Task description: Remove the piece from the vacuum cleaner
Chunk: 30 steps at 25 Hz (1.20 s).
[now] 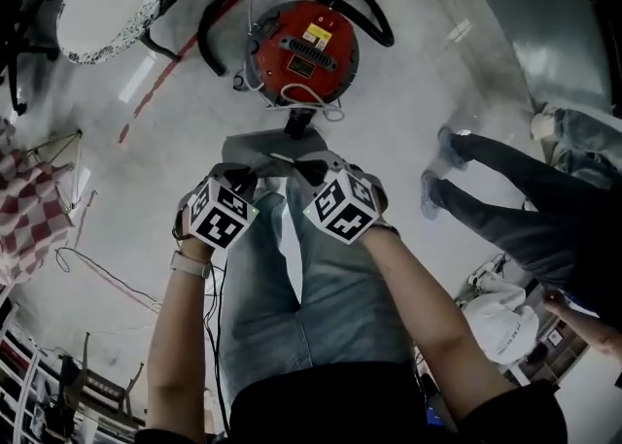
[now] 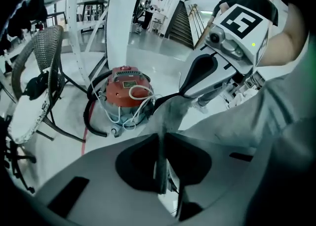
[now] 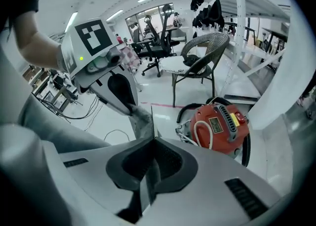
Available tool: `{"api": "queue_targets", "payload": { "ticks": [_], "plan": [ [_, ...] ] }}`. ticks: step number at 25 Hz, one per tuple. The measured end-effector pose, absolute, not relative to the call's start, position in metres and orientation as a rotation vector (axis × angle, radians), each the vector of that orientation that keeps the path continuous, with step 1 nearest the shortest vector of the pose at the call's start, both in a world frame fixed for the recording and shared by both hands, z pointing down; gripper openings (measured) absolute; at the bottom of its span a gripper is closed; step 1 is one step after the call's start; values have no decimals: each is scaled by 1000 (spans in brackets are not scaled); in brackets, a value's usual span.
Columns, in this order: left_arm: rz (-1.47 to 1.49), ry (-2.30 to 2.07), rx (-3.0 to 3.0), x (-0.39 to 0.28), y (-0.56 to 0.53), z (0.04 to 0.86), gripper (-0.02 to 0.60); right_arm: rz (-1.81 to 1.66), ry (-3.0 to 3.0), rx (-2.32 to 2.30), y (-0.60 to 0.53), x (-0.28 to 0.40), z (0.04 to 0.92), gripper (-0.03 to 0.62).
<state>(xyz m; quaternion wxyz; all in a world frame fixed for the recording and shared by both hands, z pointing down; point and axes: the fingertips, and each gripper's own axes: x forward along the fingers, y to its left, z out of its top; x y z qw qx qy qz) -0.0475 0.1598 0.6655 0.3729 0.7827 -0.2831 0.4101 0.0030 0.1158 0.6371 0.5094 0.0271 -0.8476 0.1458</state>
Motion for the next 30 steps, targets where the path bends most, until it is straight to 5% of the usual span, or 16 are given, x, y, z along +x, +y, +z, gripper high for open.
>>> {"api": "queue_targets", "payload": {
  "ticks": [30],
  "plan": [
    [951,-1001,2356,-49,31,263,52,167,-2300,408,10,6,230,32]
  ]
}}
